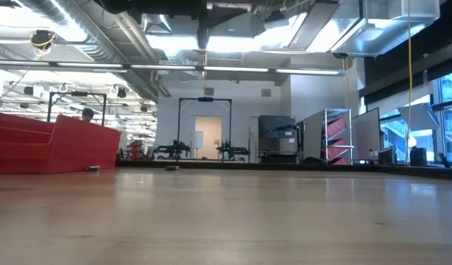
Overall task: Sort batteries
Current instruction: Put the small black battery into the bottom red bin
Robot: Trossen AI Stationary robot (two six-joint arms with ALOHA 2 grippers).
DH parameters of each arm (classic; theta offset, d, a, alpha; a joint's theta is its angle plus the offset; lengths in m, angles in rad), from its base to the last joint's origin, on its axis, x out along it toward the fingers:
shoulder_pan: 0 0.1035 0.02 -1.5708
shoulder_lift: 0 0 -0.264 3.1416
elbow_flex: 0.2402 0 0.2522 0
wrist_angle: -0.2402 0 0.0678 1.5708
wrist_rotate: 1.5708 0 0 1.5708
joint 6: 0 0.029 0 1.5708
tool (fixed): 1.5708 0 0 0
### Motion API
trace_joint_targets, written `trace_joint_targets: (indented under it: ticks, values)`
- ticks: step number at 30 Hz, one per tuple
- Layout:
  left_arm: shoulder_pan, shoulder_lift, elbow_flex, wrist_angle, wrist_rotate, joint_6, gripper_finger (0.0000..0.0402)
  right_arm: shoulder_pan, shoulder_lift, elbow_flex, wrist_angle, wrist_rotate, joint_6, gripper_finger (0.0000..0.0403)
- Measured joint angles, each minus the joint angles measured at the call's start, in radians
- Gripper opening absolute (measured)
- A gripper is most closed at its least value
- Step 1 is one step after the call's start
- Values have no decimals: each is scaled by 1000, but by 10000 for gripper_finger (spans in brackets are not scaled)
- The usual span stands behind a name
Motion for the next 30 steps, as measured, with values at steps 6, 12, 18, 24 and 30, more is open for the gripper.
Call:
trace_joint_targets:
  ticks: [6, 12, 18, 24, 30]
  values:
    - [2, -1, 152, -453, -99, 172, 115, -3, -2, 213, -284, 133, 131, 224]
    - [31, 0, 300, -829, -278, 191, 115, -97, -20, 365, -539, 298, 227, 266]
    - [113, 6, 314, -964, -317, 110, 116, -270, -85, 382, -571, 611, 232, 281]
    - [203, 22, 214, -954, -298, 68, 148, -454, -115, 382, -524, 930, 185, 276]
    - [250, 31, -34, -718, -298, 71, 215, -614, -113, 382, -443, 994, 107, 275]
